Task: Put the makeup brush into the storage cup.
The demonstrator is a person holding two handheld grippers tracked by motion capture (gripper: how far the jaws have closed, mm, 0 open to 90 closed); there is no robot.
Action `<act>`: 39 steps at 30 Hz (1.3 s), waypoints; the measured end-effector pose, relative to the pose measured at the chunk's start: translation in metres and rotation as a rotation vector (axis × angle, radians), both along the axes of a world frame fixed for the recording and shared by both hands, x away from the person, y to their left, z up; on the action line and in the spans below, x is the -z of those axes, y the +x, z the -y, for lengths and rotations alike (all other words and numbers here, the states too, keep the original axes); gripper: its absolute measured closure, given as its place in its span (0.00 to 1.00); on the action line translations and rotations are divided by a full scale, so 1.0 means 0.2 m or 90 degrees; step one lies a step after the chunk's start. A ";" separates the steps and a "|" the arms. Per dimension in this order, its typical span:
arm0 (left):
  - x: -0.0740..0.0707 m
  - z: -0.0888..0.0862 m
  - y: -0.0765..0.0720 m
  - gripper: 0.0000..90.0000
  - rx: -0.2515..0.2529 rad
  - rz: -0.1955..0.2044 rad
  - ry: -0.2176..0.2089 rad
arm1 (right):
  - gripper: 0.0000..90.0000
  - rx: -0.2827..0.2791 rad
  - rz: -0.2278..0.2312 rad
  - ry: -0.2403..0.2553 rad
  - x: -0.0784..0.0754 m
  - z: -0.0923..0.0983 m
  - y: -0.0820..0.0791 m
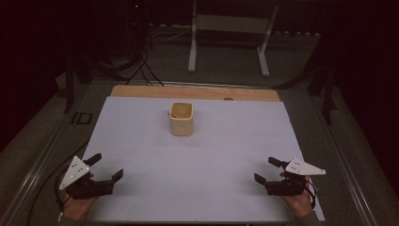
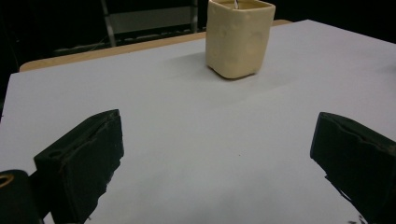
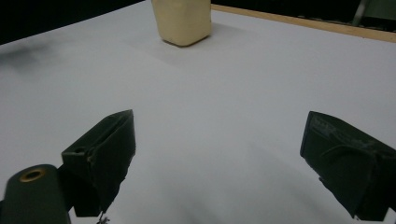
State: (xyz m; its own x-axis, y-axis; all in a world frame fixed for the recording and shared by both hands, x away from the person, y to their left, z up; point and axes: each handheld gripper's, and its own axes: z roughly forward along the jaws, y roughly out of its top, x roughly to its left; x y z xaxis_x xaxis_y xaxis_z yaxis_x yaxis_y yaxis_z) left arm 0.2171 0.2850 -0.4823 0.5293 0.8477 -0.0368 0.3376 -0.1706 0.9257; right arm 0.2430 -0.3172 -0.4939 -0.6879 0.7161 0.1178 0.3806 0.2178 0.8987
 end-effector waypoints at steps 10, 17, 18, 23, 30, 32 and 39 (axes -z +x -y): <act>0.00 0.00 0.00 0.04 0.000 0.005 0.003 | 0.11 0.010 0.021 -0.004 0.00 0.03 -0.03; 0.01 0.00 0.01 0.03 0.004 0.008 0.004 | 0.11 0.018 0.025 -0.002 0.00 0.03 -0.02; 0.01 0.00 0.01 0.03 0.004 0.008 0.005 | 0.11 0.021 0.025 -0.003 0.01 0.03 -0.01; 0.01 0.01 0.03 0.03 0.003 0.009 0.012 | 0.11 0.029 0.025 -0.011 0.02 0.03 0.02; 0.02 0.01 0.04 0.03 -0.011 0.014 0.009 | 0.11 0.052 0.039 -0.009 0.02 0.04 0.02; 0.02 0.00 0.04 0.03 -0.013 0.014 0.009 | 0.11 0.055 0.043 -0.009 0.01 0.04 0.02; 0.03 0.01 0.05 0.03 -0.015 0.012 0.012 | 0.11 0.060 0.051 -0.014 0.01 0.02 0.02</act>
